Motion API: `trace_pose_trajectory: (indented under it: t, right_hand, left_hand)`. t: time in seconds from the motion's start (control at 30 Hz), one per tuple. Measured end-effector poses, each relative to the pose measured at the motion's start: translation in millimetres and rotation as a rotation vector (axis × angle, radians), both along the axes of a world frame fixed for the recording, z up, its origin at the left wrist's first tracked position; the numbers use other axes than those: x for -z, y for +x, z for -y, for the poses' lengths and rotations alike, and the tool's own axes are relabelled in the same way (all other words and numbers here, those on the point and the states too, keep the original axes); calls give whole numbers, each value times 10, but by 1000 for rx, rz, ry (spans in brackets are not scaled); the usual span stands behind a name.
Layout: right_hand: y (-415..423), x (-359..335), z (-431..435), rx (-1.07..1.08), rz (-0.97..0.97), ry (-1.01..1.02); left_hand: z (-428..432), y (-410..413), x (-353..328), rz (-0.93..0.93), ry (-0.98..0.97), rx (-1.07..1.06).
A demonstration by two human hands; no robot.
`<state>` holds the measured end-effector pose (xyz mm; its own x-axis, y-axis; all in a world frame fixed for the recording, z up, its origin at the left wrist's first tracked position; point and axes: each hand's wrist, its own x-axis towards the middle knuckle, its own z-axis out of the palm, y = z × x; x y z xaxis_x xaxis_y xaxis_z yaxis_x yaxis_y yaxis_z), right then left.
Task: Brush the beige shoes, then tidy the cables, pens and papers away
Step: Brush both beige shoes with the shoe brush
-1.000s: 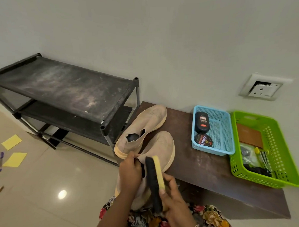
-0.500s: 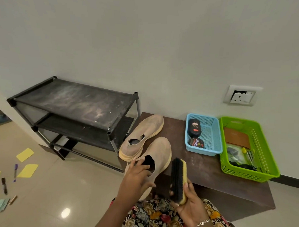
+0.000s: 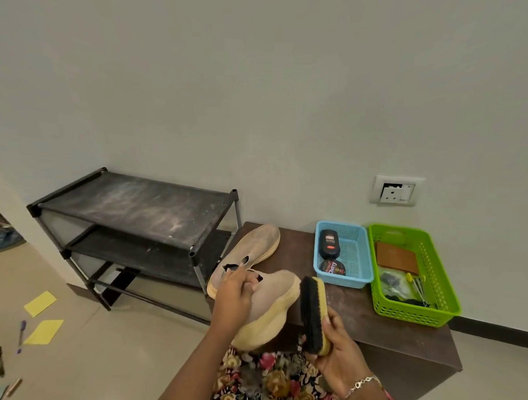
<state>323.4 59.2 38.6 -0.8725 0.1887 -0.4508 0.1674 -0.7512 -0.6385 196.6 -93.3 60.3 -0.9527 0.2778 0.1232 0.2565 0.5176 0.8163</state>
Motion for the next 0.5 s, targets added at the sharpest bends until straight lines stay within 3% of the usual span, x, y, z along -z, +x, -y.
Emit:
trace_pose_trajectory:
  t: [0.37, 0.5]
  right_hand:
    - [-256, -199, 129, -181, 21, 576]
    - [-321, -187, 262, -241, 7, 685]
  left_hand:
    - [211, 148, 35, 223, 285, -74]
    - [326, 262, 183, 306, 393, -141]
